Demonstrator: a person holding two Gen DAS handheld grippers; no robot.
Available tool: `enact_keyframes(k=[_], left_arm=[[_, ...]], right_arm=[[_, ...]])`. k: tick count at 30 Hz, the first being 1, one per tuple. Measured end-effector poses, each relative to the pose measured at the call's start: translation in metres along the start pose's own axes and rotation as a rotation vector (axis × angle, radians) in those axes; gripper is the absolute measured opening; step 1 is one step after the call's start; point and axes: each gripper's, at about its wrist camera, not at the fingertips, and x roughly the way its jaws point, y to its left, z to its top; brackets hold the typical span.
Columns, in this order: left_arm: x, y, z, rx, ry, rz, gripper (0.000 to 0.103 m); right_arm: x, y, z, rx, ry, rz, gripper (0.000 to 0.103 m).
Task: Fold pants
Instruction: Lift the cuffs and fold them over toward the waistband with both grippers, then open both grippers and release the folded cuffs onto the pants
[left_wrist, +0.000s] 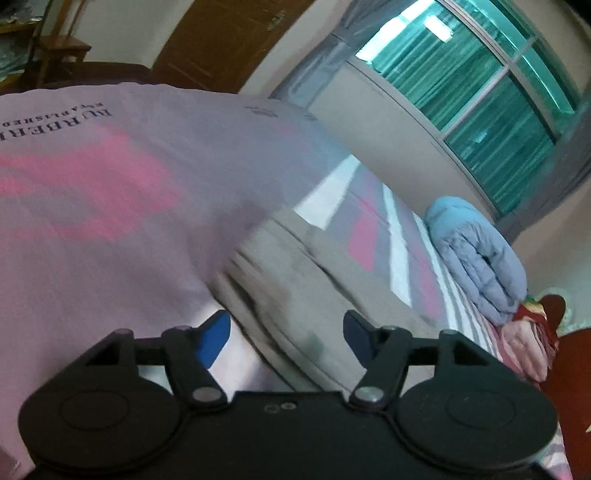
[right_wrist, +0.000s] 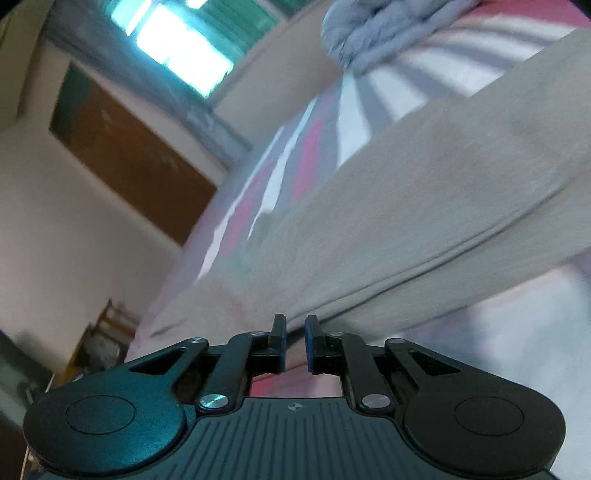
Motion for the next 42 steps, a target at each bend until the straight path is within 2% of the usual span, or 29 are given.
enact_keyframes(k=[5, 7, 9, 10, 11, 16, 18, 20, 22, 25, 31, 32, 34, 36, 37, 39, 40, 41, 42], left_arm=[[0.018, -0.048, -0.041, -0.031, 0.073, -0.068, 0.059], [0.034, -0.066, -0.055, 0.009, 0.095, -0.022, 0.059], [0.046, -0.079, -0.067, 0.055, 0.096, 0.050, 0.063], [0.050, -0.084, -0.072, 0.074, 0.088, 0.087, 0.065], [0.054, -0.085, -0.076, 0.078, 0.082, 0.106, 0.066], [0.059, -0.085, -0.082, 0.071, 0.062, 0.119, 0.068], [0.060, -0.083, -0.080, 0.070, 0.069, 0.114, 0.068], [0.061, -0.082, -0.080, 0.072, 0.075, 0.112, 0.068], [0.058, -0.077, -0.081, 0.073, 0.078, 0.105, 0.068], [0.058, -0.075, -0.082, 0.079, 0.084, 0.095, 0.068], [0.059, -0.074, -0.081, 0.086, 0.086, 0.085, 0.068], [0.059, -0.073, -0.081, 0.086, 0.087, 0.083, 0.068], [0.059, -0.072, -0.080, 0.085, 0.089, 0.080, 0.068], [0.059, -0.071, -0.080, 0.088, 0.092, 0.075, 0.068], [0.058, -0.070, -0.079, 0.089, 0.093, 0.071, 0.068], [0.057, -0.068, -0.079, 0.087, 0.095, 0.060, 0.068], [0.058, -0.066, -0.078, 0.085, 0.096, 0.055, 0.068], [0.057, -0.066, -0.078, 0.084, 0.098, 0.053, 0.068], [0.057, -0.066, -0.078, 0.086, 0.099, 0.053, 0.068]], right_arm=[[-0.060, -0.052, 0.032, 0.083, -0.141, -0.097, 0.010], [-0.078, -0.076, 0.045, 0.158, -0.194, -0.135, 0.011], [-0.088, -0.098, 0.056, 0.218, -0.223, -0.158, 0.023], [-0.091, -0.106, 0.063, 0.240, -0.232, -0.171, 0.045], [-0.093, -0.114, 0.067, 0.255, -0.239, -0.182, 0.058], [-0.081, -0.137, 0.084, 0.288, -0.239, -0.159, 0.058], [-0.079, -0.145, 0.091, 0.297, -0.239, -0.152, 0.052], [-0.076, -0.147, 0.096, 0.304, -0.228, -0.190, 0.023], [-0.076, -0.152, 0.096, 0.315, -0.211, -0.194, 0.005], [-0.092, -0.146, 0.093, 0.258, -0.232, -0.175, 0.005], [-0.140, -0.114, 0.063, 0.167, -0.255, -0.135, 0.005], [-0.138, -0.115, 0.059, 0.171, -0.242, -0.144, 0.005], [-0.123, -0.125, 0.056, 0.212, -0.193, -0.212, 0.005], [-0.114, -0.140, 0.056, 0.305, -0.144, -0.198, 0.005], [-0.118, -0.144, 0.057, 0.334, -0.154, -0.182, 0.005], [-0.138, -0.142, 0.056, 0.335, -0.241, -0.184, 0.014], [-0.149, -0.143, 0.056, 0.329, -0.288, -0.200, 0.024], [-0.157, -0.147, 0.058, 0.338, -0.327, -0.221, 0.039], [-0.165, -0.155, 0.061, 0.361, -0.364, -0.244, 0.045]])
